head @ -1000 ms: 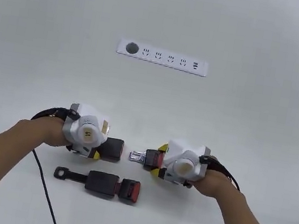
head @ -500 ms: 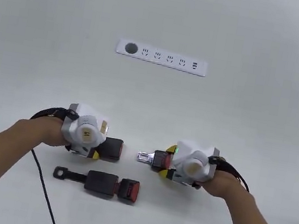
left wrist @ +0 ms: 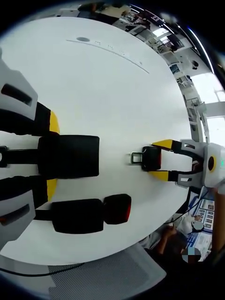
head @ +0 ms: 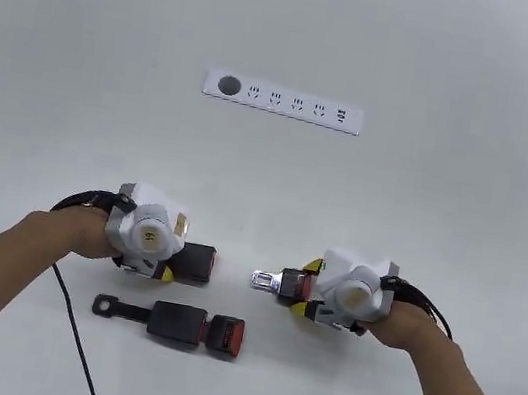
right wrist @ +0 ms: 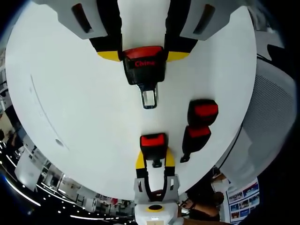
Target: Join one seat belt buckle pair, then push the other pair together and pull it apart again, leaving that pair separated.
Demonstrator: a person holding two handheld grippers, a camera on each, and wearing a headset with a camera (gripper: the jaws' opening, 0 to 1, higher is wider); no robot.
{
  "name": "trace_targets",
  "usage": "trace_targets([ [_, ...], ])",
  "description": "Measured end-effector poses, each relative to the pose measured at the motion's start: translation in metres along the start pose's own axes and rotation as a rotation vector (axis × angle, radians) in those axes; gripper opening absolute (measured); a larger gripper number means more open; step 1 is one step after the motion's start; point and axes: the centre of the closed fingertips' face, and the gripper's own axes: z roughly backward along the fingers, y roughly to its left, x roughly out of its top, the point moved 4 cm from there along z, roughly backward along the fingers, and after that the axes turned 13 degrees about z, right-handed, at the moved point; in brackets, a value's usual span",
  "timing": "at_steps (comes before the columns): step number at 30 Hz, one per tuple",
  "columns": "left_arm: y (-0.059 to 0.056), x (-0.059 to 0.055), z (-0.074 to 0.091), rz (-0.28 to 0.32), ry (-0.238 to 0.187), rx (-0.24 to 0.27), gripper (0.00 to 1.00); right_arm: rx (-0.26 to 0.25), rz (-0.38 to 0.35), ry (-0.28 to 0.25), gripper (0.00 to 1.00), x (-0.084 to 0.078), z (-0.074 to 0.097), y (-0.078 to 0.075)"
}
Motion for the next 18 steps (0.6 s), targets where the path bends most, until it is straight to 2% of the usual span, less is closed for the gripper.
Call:
trace_targets([
  [18, 0.0, 0.0, 0.001, 0.004, -0.01, -0.007, 0.33, 0.006, -0.01, 0.006, 0.32, -0.013, 0.007, 0.004],
])
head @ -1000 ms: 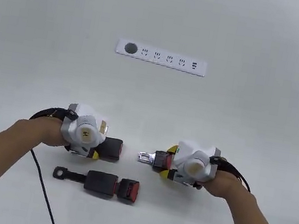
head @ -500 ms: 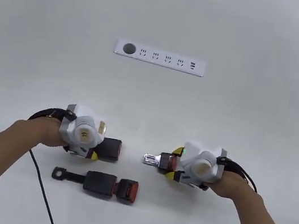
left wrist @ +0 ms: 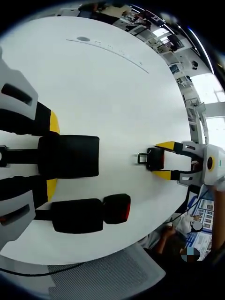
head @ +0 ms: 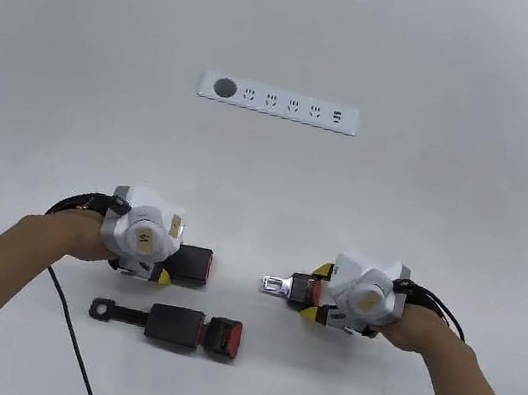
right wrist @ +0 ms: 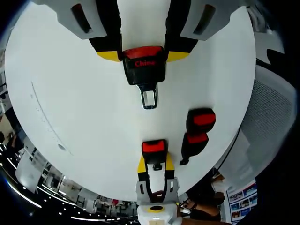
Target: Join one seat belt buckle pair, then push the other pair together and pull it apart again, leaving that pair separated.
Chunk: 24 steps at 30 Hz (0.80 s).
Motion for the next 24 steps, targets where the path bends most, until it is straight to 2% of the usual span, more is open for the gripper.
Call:
trace_targets([
  [4, 0.002, -0.003, -0.002, 0.002, -0.006, -0.003, 0.34, -0.001, 0.003, -0.002, 0.33, 0.002, 0.001, 0.0],
  [7, 0.001, -0.003, -0.003, -0.009, 0.005, -0.005, 0.36, 0.008, 0.008, -0.006, 0.37, 0.002, 0.001, 0.002],
  [12, -0.002, -0.004, -0.004, -0.005, 0.02, -0.02, 0.43, -0.015, 0.033, -0.013, 0.4, 0.002, 0.001, 0.002],
  [14, -0.002, -0.005, -0.004, 0.012, 0.015, -0.013, 0.44, -0.018, 0.033, -0.019, 0.42, 0.003, 0.002, 0.002],
  [17, 0.002, -0.007, -0.001, 0.033, 0.028, 0.018, 0.5, -0.027, 0.034, -0.021, 0.46, 0.005, 0.003, 0.002],
  [21, 0.006, -0.008, 0.007, 0.069, -0.002, 0.035, 0.51, -0.041, 0.034, -0.027, 0.48, 0.005, 0.008, 0.001],
  [24, 0.004, -0.01, 0.014, 0.08, -0.012, 0.043, 0.51, -0.05, 0.028, -0.026, 0.5, 0.002, 0.013, 0.004],
])
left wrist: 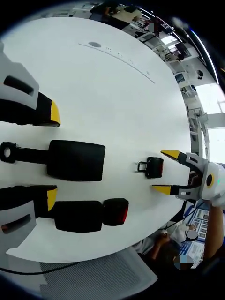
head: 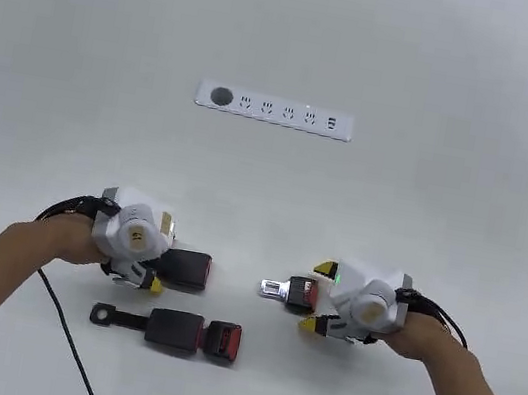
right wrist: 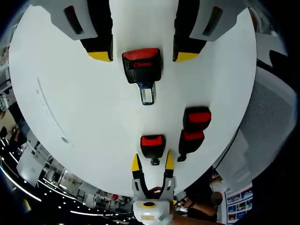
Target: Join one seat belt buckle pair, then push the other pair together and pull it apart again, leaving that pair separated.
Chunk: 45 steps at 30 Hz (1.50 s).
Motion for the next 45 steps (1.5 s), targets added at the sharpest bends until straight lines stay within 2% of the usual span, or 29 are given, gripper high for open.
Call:
trace_targets([
  [7, -0.008, -0.01, 0.014, 0.039, -0.005, 0.008, 0.54, -0.019, -0.015, -0.007, 0.54, -0.008, 0.011, 0.006],
  [14, -0.01, -0.033, 0.023, 0.096, -0.027, 0.02, 0.57, -0.041, -0.037, -0.018, 0.59, -0.012, 0.023, 0.016],
  [21, -0.025, -0.051, 0.037, 0.195, -0.069, 0.028, 0.63, -0.077, -0.072, -0.048, 0.65, -0.01, 0.033, 0.027],
  [25, -0.027, -0.065, 0.041, 0.238, -0.096, 0.038, 0.67, -0.092, -0.098, -0.067, 0.68, -0.006, 0.036, 0.036],
  [27, -0.031, -0.068, 0.044, 0.26, -0.127, 0.057, 0.7, -0.106, -0.115, -0.081, 0.7, -0.007, 0.034, 0.04],
  [28, -0.033, -0.066, 0.048, 0.273, -0.162, 0.078, 0.72, -0.115, -0.128, -0.087, 0.71, -0.006, 0.034, 0.042],
  [30, -0.037, -0.07, 0.05, 0.299, -0.191, 0.104, 0.75, -0.131, -0.15, -0.105, 0.74, -0.004, 0.034, 0.047],
  [33, -0.044, -0.074, 0.052, 0.298, -0.224, 0.125, 0.79, -0.157, -0.179, -0.12, 0.76, 0.004, 0.037, 0.058],
  [36, -0.049, -0.083, 0.049, 0.344, -0.275, 0.138, 0.81, -0.188, -0.229, -0.15, 0.8, 0.006, 0.037, 0.065],
  [38, -0.055, -0.084, 0.048, 0.372, -0.32, 0.146, 0.83, -0.216, -0.256, -0.164, 0.83, 0.007, 0.037, 0.07],
  [41, -0.065, -0.087, 0.044, 0.402, -0.37, 0.149, 0.86, -0.232, -0.264, -0.184, 0.85, 0.009, 0.036, 0.08],
  [45, -0.079, -0.084, 0.039, 0.434, -0.429, 0.164, 0.89, -0.269, -0.302, -0.219, 0.91, 0.009, 0.035, 0.087],
])
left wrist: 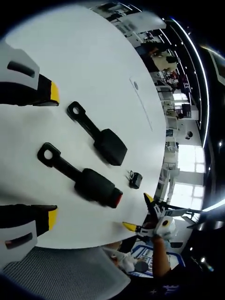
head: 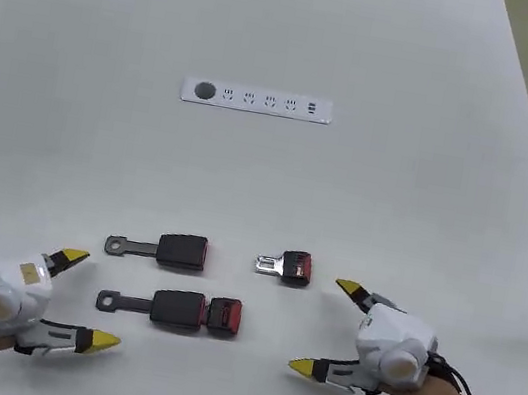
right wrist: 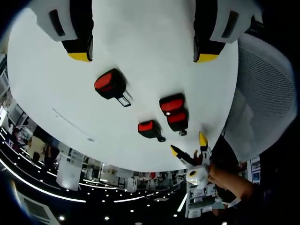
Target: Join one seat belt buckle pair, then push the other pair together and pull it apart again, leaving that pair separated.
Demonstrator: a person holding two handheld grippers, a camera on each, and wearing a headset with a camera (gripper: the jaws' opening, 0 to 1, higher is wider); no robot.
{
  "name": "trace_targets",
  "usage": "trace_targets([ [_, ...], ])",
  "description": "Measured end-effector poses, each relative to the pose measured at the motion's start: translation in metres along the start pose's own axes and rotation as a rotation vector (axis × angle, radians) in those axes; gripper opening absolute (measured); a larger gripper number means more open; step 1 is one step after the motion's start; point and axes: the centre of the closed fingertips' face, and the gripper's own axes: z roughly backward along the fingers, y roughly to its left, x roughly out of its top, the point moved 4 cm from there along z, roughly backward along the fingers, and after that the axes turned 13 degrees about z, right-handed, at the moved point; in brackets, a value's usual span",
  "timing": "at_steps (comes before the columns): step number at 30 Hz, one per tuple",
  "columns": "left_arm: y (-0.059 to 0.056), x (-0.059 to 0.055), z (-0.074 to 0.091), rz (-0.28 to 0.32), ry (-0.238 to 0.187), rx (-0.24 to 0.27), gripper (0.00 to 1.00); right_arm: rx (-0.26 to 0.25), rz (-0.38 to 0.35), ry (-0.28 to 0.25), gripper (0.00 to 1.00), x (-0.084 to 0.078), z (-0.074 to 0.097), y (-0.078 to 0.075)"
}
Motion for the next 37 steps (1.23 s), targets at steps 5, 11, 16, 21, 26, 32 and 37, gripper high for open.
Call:
trace_targets([
  [5, -0.012, 0.0, 0.0, 0.021, -0.042, 0.029, 0.9, -0.043, -0.043, -0.039, 0.96, 0.003, 0.0, 0.005],
  [11, -0.016, 0.005, 0.005, 0.072, -0.131, 0.063, 0.95, -0.052, -0.072, -0.035, 0.99, 0.005, -0.001, 0.012],
  [16, -0.014, -0.002, 0.004, 0.092, -0.131, 0.078, 1.0, -0.069, -0.1, -0.03, 0.99, 0.003, -0.003, 0.018],
  [21, -0.017, 0.0, 0.003, 0.089, -0.144, 0.087, 1.0, -0.084, -0.12, -0.035, 0.99, 0.001, -0.004, 0.019],
  [26, -0.017, 0.004, 0.003, 0.096, -0.167, 0.1, 1.0, -0.1, -0.126, -0.045, 0.99, 0.004, -0.007, 0.02],
  [32, -0.012, 0.007, 0.006, 0.102, -0.186, 0.113, 1.0, -0.099, -0.125, -0.044, 0.99, 0.006, -0.009, 0.02],
  [37, -0.011, 0.006, 0.008, 0.109, -0.193, 0.115, 1.0, -0.108, -0.123, -0.046, 0.99, 0.007, -0.01, 0.02],
])
